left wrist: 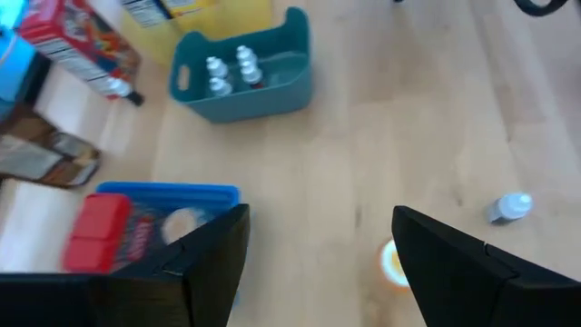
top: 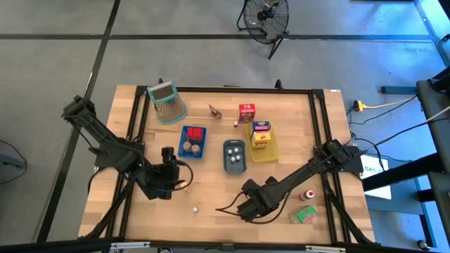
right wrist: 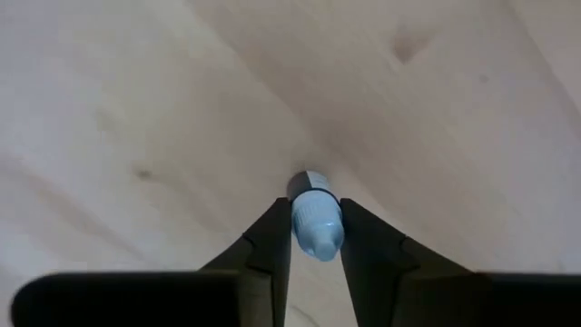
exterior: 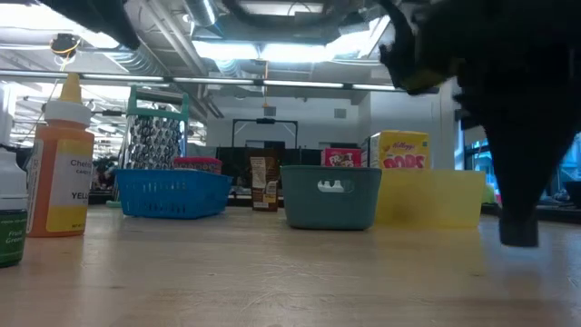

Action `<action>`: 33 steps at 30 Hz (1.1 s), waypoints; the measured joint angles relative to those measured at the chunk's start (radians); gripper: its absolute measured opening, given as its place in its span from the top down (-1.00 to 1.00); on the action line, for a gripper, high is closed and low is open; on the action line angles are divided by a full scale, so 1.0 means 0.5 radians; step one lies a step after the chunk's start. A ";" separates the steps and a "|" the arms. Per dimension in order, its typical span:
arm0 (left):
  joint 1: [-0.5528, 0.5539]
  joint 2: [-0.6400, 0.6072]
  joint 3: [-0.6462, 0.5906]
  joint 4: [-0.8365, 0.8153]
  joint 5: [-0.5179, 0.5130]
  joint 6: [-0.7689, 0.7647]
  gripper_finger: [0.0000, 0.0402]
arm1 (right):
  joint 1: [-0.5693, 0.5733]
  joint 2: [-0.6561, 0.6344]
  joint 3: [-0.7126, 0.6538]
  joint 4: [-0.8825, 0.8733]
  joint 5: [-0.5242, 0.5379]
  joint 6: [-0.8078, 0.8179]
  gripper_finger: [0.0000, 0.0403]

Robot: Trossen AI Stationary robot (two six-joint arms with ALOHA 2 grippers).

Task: Pick & Place Kitchen Items
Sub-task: Put the small black food coloring into the green bin

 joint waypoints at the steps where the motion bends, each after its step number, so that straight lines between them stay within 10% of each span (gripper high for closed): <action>1: -0.014 0.000 -0.031 0.062 -0.001 -0.001 -0.32 | -0.001 0.000 0.025 0.000 0.007 -0.038 0.59; 16: -0.204 0.000 -0.083 0.639 -0.042 0.250 -0.33 | -0.129 0.000 0.696 -0.534 0.345 -0.609 0.60; 33: -0.320 -0.001 -0.083 0.682 -0.107 0.298 -0.33 | -0.545 0.000 0.742 -0.464 0.226 -0.804 0.60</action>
